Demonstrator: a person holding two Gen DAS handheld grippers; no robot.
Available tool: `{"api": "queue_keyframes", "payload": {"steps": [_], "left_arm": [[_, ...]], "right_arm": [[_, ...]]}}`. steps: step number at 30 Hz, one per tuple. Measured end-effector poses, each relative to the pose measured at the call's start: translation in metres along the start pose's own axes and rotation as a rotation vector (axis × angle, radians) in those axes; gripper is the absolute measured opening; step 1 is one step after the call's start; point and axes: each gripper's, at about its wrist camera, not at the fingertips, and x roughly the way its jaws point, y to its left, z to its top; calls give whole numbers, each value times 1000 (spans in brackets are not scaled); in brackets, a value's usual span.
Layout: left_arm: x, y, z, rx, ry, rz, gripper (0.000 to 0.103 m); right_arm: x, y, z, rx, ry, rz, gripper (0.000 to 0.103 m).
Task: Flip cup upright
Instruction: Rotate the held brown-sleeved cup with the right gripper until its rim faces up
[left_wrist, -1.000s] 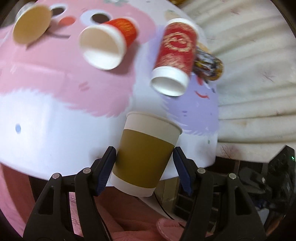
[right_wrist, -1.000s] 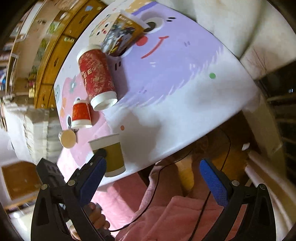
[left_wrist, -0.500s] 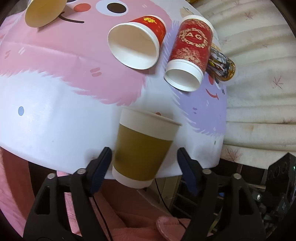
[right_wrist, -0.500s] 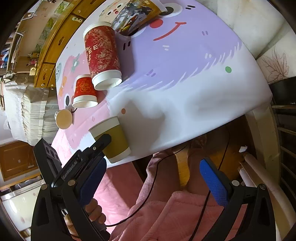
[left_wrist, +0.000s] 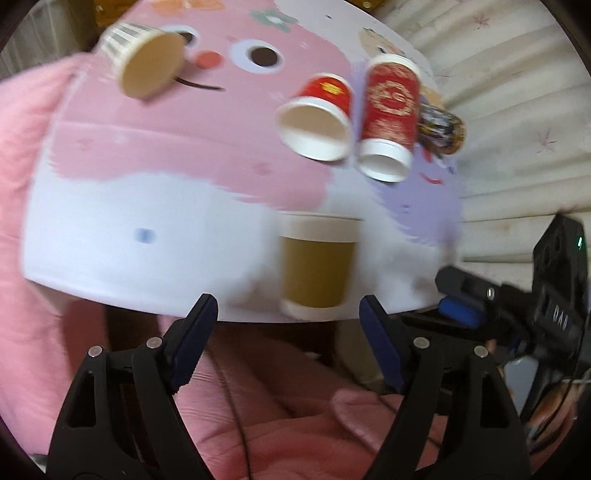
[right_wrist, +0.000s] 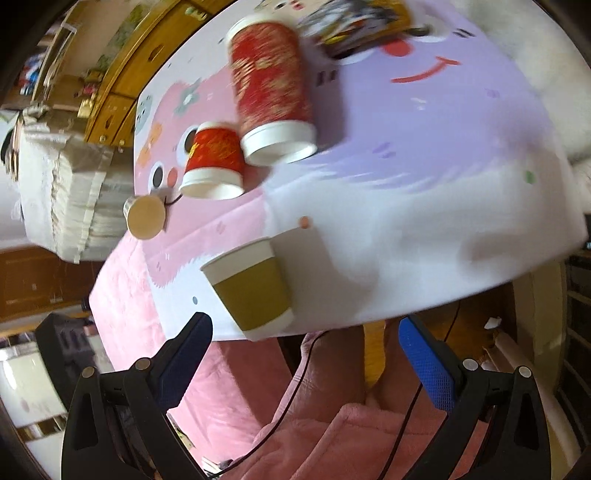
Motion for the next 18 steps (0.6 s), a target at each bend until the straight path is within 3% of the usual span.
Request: {"api": "queue_keyframes", "payload": {"steps": [3, 11, 18], "left_arm": [[-12, 15, 2, 14, -32, 67, 77], [-31, 46, 22, 43, -57, 147, 77], [-52, 43, 37, 143, -153, 234, 77]], "right_arm": [[18, 24, 1, -55, 3, -27, 103], [73, 95, -5, -343, -64, -244, 103], [107, 104, -3, -310, -46, -285, 102]]}}
